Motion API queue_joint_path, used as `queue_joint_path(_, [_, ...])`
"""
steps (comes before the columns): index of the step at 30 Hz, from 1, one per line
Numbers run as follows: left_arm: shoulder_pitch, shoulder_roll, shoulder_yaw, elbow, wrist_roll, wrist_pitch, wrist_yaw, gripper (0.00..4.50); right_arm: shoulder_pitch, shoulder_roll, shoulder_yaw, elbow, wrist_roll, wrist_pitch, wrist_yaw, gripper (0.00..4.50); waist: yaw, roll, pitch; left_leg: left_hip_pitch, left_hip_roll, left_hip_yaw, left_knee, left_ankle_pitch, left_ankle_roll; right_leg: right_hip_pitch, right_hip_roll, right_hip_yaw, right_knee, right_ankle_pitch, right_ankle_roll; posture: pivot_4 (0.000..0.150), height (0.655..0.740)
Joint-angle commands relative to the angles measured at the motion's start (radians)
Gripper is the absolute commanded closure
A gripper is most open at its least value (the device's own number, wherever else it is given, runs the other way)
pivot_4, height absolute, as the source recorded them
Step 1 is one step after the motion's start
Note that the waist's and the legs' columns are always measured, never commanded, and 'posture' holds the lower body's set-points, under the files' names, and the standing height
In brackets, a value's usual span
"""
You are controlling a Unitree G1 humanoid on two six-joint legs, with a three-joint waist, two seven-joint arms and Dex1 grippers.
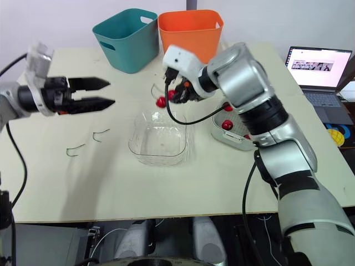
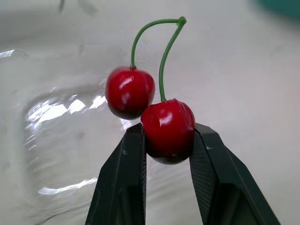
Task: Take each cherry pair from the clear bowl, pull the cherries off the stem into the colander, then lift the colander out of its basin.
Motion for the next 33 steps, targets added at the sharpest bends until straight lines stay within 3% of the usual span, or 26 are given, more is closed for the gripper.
queue_joint_path(1, [-0.113, -0.015, 0.017, 0.084, -0.02, 0.03, -0.007, 0.0, 0.039, -0.005, -0.11, -0.144, -0.05, -0.203, -0.181, 3.53, -0.001, 0.0, 0.0, 0.0, 0.0, 0.0, 0.0, 0.0, 0.0, 0.0, 0.0, 0.0, 0.0, 0.0, 0.0, 0.15, 0.74])
queue_joint_path(4, [-0.221, -0.049, -0.007, 0.193, -0.004, 0.039, -0.035, 0.0, 0.104, -0.007, -0.116, -0.229, -0.102, -0.318, -0.279, 3.53, -0.002, 0.0, 0.0, 0.001, 0.0, 0.0, 0.0, 0.0, 0.0, 0.0, 0.0, 0.0, 0.0, 0.0, 0.0, 0.15, 0.74])
queue_joint_path(11, [-0.45, -0.166, -0.103, 0.47, 0.107, -0.044, -0.129, 0.0, 0.167, 0.006, -0.09, -0.321, -0.173, -0.297, -0.39, 3.53, 0.001, 0.0, 0.0, 0.0, 0.0, 0.0, 0.0, 0.0, 0.0, 0.0, 0.0, 0.0, 0.001, 0.002, -0.003, 0.15, 0.74])
queue_joint_path(19, [-0.574, -0.28, -0.143, 0.689, 0.229, -0.167, -0.209, 0.0, 0.212, 0.001, -0.079, -0.361, -0.241, -0.293, -0.427, 3.53, -0.003, 0.0, 0.0, 0.0, 0.0, 0.0, 0.0, 0.0, 0.0, -0.001, 0.001, 0.001, 0.001, 0.002, -0.003, 0.15, 0.74])
queue_joint_path(33, [-0.615, -0.426, -0.114, 0.725, 0.272, -0.176, -0.164, 0.0, 0.238, 0.021, -0.083, -0.419, -0.219, -0.216, -0.418, 3.53, -0.003, 0.0, 0.0, 0.0, 0.0, 0.0, 0.0, 0.0, 0.0, 0.0, 0.0, 0.001, 0.001, 0.002, -0.003, 0.15, 0.74])
